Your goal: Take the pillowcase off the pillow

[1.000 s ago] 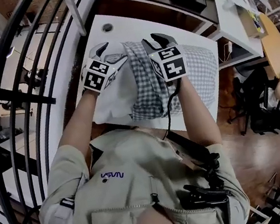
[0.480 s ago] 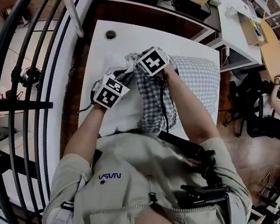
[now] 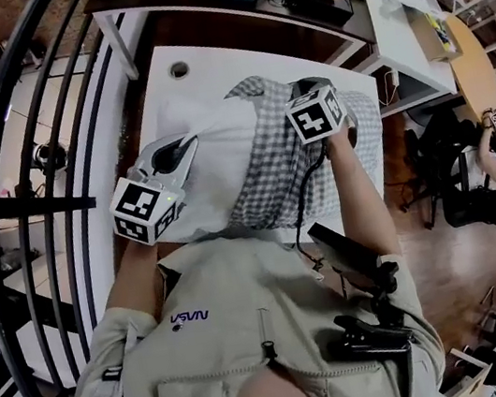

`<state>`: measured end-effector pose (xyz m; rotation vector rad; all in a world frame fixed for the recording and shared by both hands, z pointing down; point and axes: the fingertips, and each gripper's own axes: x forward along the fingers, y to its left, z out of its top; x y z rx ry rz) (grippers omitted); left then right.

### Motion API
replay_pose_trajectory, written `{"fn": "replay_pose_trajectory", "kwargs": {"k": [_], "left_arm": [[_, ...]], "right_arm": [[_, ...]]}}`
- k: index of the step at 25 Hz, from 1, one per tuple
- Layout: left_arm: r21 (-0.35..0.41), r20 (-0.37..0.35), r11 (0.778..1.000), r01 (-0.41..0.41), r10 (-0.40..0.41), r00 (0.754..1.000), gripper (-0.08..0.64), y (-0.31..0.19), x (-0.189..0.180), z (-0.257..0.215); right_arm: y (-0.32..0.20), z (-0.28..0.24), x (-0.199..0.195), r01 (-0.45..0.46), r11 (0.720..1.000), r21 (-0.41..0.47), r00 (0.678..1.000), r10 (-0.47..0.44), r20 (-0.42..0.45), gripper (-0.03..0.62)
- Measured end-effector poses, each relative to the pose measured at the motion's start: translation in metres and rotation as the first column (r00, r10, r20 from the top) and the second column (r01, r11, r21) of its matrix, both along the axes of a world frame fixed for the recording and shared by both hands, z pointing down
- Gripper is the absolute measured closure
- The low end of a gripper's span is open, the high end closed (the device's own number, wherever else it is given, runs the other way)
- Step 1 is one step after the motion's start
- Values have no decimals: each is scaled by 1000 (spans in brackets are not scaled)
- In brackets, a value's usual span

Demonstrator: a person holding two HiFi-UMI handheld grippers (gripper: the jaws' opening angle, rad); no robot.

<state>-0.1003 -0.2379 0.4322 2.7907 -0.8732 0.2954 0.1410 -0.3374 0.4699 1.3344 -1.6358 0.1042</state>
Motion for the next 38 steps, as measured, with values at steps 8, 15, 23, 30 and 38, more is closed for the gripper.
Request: {"fn": "replay_pose_trajectory", "kwargs": {"k": [8, 15, 23, 30, 38], "left_arm": [[-88, 85, 995, 52, -44, 995, 545, -45, 8, 80], [-16, 149, 999, 39, -37, 988, 454, -52, 33, 84], [85, 112, 995, 48, -57, 992, 350, 8, 15, 39], [36, 197, 998, 45, -52, 979, 318, 91, 19, 73], [-8, 290, 998, 58, -54, 956, 316, 127, 1, 121]], "right_arm": [[31, 51, 60, -141, 990, -11, 987, 142, 71, 584], [38, 26, 61, -158, 976, 147, 980, 137, 145, 527], [115, -16, -5, -156, 950, 269, 927, 47, 371, 506], [211, -2, -68, -60, 973, 225, 876, -56, 479, 485], [291, 68, -120, -9, 998, 60, 858, -24, 513, 465]]}}
